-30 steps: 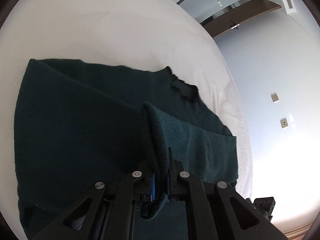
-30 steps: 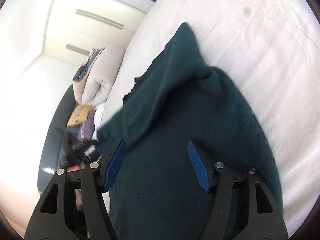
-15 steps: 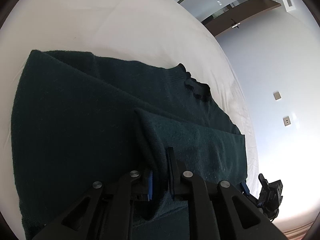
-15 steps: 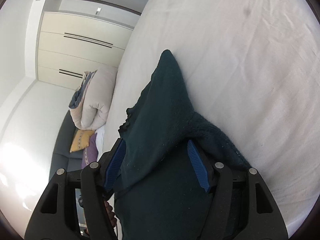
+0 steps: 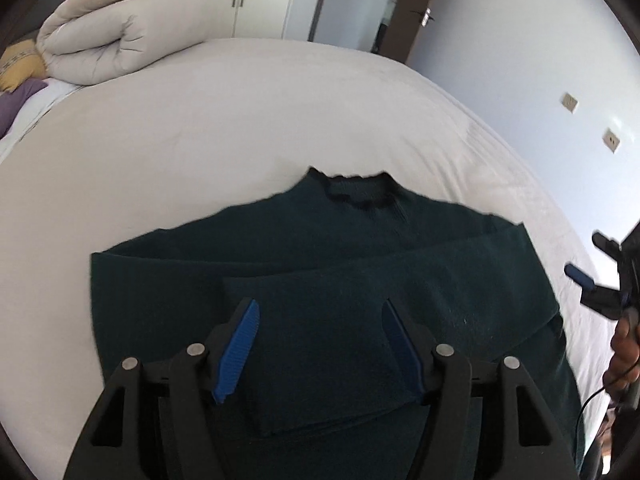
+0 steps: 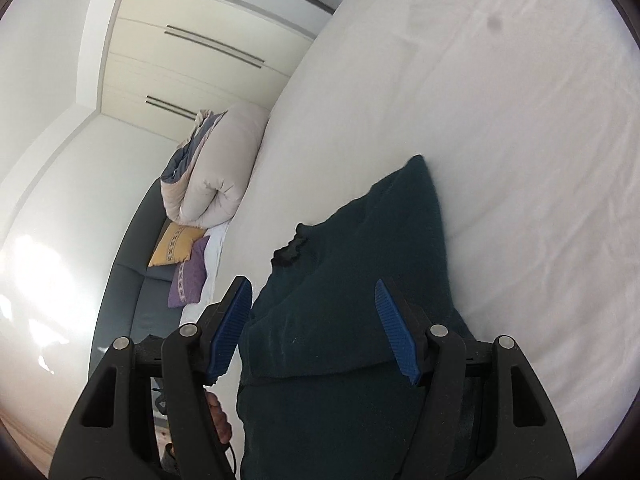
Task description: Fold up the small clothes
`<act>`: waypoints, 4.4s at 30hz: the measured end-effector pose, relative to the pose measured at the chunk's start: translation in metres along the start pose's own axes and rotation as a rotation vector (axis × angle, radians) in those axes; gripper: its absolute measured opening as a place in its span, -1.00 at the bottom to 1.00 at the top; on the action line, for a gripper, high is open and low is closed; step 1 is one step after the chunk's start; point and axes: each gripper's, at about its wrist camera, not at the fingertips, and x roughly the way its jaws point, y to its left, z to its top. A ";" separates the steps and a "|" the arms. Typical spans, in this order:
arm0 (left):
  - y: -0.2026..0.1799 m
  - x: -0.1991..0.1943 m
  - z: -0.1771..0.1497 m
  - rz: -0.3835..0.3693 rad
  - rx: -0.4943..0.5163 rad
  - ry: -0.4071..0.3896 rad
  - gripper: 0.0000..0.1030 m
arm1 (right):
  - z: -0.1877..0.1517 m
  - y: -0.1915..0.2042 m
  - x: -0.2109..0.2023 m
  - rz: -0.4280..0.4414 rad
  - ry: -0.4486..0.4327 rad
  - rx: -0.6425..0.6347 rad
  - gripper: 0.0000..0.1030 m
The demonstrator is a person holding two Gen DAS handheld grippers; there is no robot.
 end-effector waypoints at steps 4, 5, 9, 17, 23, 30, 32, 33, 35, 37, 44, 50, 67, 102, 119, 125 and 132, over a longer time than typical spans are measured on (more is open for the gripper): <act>0.006 0.025 -0.019 -0.002 -0.016 0.004 0.26 | 0.017 -0.013 0.047 -0.032 0.111 0.028 0.23; 0.008 0.026 -0.021 -0.010 -0.011 -0.016 0.27 | 0.019 -0.018 0.057 -0.064 0.130 0.031 0.23; 0.012 0.030 -0.022 -0.020 0.002 -0.031 0.32 | 0.038 -0.041 0.078 -0.085 0.106 0.074 0.22; 0.009 0.026 -0.022 -0.034 0.001 -0.059 0.38 | 0.064 -0.043 0.096 -0.101 0.115 0.064 0.22; -0.001 0.000 -0.042 0.008 0.016 -0.059 0.52 | 0.018 -0.046 0.063 -0.064 0.114 0.036 0.23; 0.041 -0.070 -0.115 0.016 -0.181 -0.054 0.66 | -0.045 -0.042 -0.012 -0.075 0.081 0.044 0.23; 0.054 -0.098 -0.142 0.018 -0.231 -0.065 0.66 | -0.071 -0.036 -0.034 -0.105 0.084 -0.003 0.23; 0.057 -0.108 -0.153 0.026 -0.244 -0.063 0.66 | -0.084 -0.033 -0.043 -0.126 0.092 -0.034 0.23; 0.066 -0.126 -0.178 0.044 -0.262 -0.045 0.69 | -0.110 -0.029 -0.061 -0.169 0.113 -0.091 0.23; 0.073 -0.140 -0.201 0.054 -0.278 -0.018 0.69 | -0.137 -0.030 -0.077 -0.199 0.149 -0.118 0.23; 0.091 -0.176 -0.249 -0.066 -0.373 0.007 0.69 | -0.195 -0.050 -0.134 -0.211 0.195 -0.099 0.23; 0.094 -0.185 -0.267 -0.162 -0.385 0.075 0.69 | -0.218 -0.063 -0.165 -0.216 0.211 -0.072 0.23; 0.088 -0.175 -0.286 -0.397 -0.391 0.242 0.66 | -0.229 -0.091 -0.209 -0.172 0.229 0.040 0.23; 0.086 -0.155 -0.288 -0.458 -0.473 0.274 -0.83 | -0.232 -0.092 -0.187 -0.270 0.428 0.003 0.20; 0.101 -0.199 -0.247 -0.587 -0.572 0.033 -0.87 | -0.216 -0.041 -0.183 -0.041 0.322 -0.055 -0.86; 0.115 -0.197 -0.209 -0.657 -0.640 -0.057 -0.87 | -0.178 -0.012 -0.163 0.055 0.234 -0.044 -0.86; 0.127 -0.177 -0.148 -0.643 -0.657 -0.107 -0.87 | -0.111 -0.001 -0.120 0.067 0.165 -0.011 -0.86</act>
